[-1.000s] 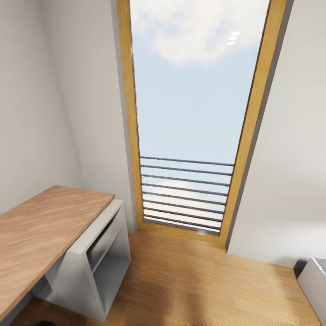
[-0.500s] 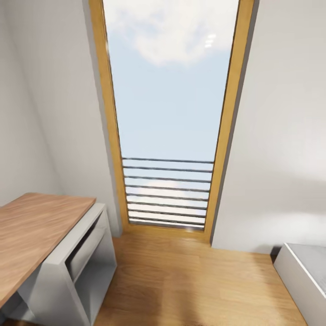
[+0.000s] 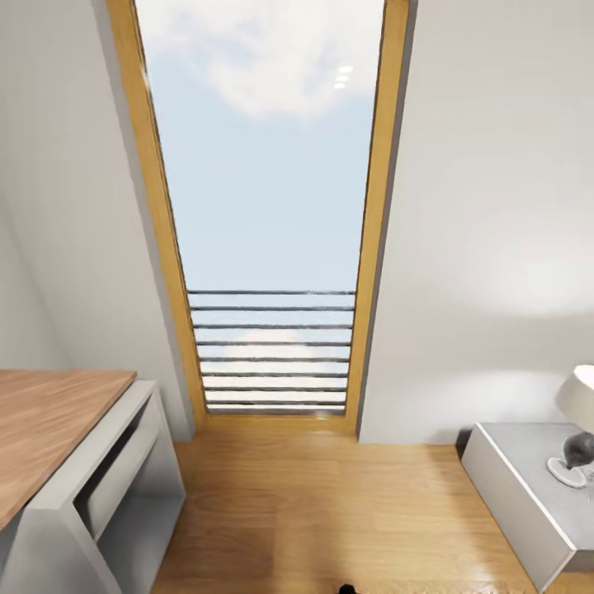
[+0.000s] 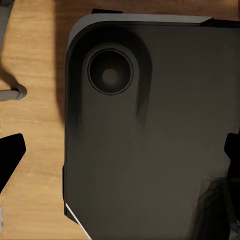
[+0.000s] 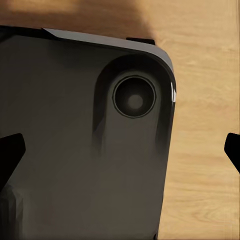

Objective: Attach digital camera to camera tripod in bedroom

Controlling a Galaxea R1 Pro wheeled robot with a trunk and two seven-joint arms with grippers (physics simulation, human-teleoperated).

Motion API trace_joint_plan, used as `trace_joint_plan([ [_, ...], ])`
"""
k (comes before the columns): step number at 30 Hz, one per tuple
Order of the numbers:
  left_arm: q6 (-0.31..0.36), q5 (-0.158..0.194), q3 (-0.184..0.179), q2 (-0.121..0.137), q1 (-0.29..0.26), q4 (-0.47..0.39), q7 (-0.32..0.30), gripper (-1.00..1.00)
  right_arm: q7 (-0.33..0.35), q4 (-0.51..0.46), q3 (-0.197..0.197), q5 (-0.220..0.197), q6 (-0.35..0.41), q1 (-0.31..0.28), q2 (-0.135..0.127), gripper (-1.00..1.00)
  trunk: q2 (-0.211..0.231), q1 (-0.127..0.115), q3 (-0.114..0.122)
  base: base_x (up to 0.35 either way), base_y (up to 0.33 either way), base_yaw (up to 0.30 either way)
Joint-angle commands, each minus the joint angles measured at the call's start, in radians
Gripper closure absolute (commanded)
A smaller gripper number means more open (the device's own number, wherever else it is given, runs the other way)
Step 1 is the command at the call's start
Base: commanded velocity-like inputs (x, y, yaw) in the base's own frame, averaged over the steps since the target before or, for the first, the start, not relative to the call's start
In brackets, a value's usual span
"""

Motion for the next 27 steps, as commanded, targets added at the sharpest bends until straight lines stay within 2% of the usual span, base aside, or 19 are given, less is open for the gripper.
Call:
trace_joint_plan([
  [1,-0.002,0.007,0.002,0.0,0.0,-0.001,0.0,-1.0,0.0,0.001,0.002,0.006,-0.002,-0.001,0.0,-1.0,0.0,0.0,-0.001,0.0,0.0,-0.251],
  [27,-0.001,0.007,0.002,0.0,0.0,-0.001,0.0,-1.0,0.0,0.001,0.002,0.007,-0.004,-0.001,0.001,-1.0,0.0,0.0,-0.001,0.0,0.0,-0.251],
])
